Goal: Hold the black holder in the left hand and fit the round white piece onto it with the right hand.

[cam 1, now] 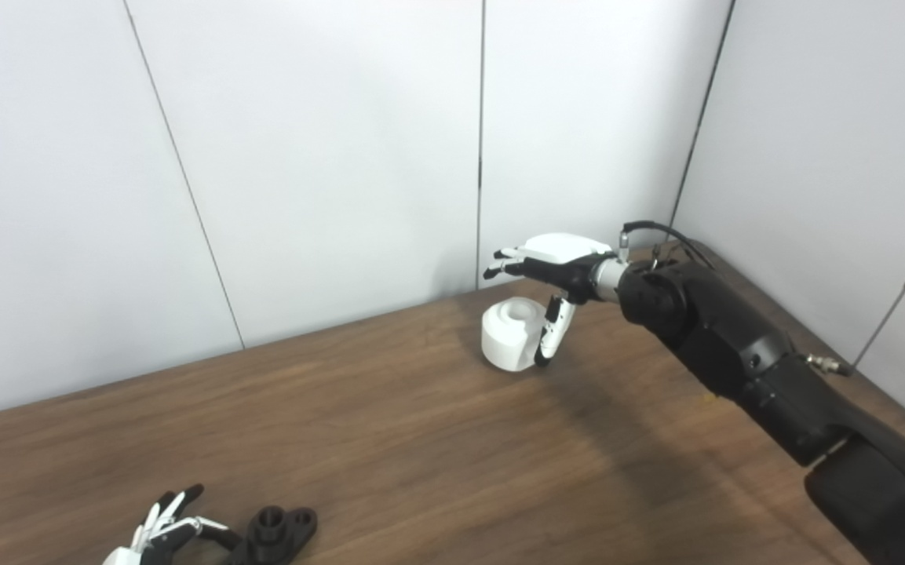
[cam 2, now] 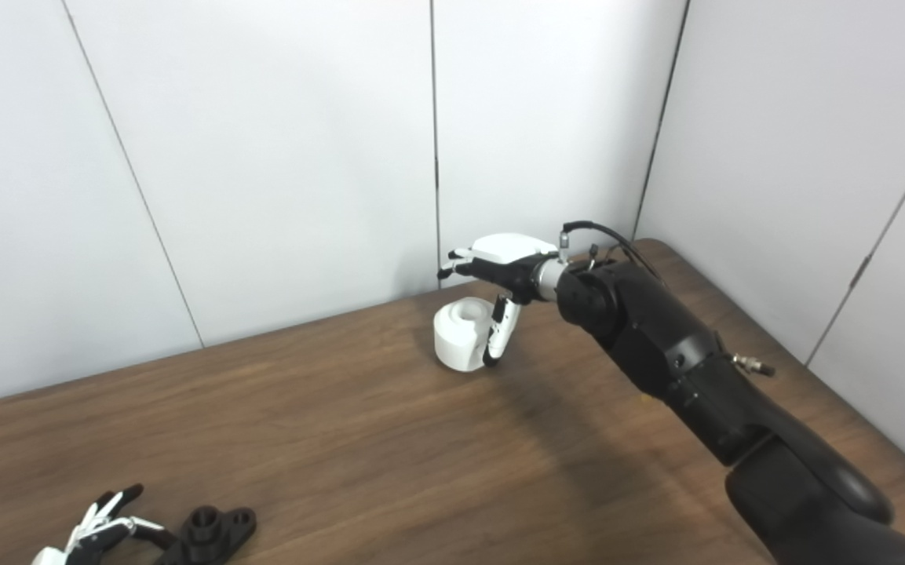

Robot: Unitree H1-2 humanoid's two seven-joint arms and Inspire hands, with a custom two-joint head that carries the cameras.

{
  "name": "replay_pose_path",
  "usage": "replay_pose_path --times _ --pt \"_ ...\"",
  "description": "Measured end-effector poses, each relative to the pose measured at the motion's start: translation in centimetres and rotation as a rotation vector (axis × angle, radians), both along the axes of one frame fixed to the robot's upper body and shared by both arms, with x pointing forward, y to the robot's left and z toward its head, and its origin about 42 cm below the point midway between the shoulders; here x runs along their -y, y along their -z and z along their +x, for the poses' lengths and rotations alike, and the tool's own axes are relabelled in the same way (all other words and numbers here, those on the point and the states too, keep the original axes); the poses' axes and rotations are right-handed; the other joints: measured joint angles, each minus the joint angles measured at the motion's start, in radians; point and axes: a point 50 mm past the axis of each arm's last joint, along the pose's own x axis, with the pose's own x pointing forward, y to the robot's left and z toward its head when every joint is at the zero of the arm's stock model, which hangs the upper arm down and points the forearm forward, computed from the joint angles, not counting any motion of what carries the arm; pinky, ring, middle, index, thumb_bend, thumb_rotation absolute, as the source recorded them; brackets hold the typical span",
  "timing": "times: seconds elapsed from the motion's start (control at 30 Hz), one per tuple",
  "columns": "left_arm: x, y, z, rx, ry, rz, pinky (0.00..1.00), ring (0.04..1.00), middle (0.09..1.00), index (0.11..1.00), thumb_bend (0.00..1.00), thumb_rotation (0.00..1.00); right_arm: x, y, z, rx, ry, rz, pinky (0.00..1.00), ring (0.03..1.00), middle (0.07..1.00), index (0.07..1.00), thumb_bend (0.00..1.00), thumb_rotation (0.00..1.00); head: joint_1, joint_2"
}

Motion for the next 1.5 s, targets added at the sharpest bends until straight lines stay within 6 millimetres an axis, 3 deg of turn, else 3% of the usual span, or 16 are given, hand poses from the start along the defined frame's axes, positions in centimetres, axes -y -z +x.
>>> replay_pose_path --times 0.3,0.77,1.33,1.5 --pt "0.1 -0.1 -0.5 -0.003 -0.011 0.009 1.0 1.0 0.922 0.483 0.52 0.04 0.4 1.1 0.5 0.002 -0.002 -0.102 0.99 1.0 1.0 0.847 1.0 0.22 0.005 0.005" --pt "0.3 -0.2 -0.6 -0.003 -0.012 0.007 1.0 1.0 0.925 0.483 0.52 0.04 -0.7 0.5 1.9 0.007 -0.058 -0.179 0.99 1.0 1.0 0.778 1.0 0.25 0.014 0.011" --pt "0.3 -0.2 -0.7 -0.004 -0.013 0.008 1.0 1.0 0.925 0.483 0.52 0.04 -0.8 0.9 2.0 0.023 -0.063 -0.162 0.96 1.0 0.984 0.629 0.99 0.22 0.009 0.017" --pt "0.2 -0.2 -0.7 -0.004 -0.013 0.008 1.0 1.0 0.925 0.483 0.52 0.04 -0.8 1.0 2.0 0.036 -0.074 -0.156 0.96 1.0 0.951 0.56 0.95 0.17 0.006 0.018"
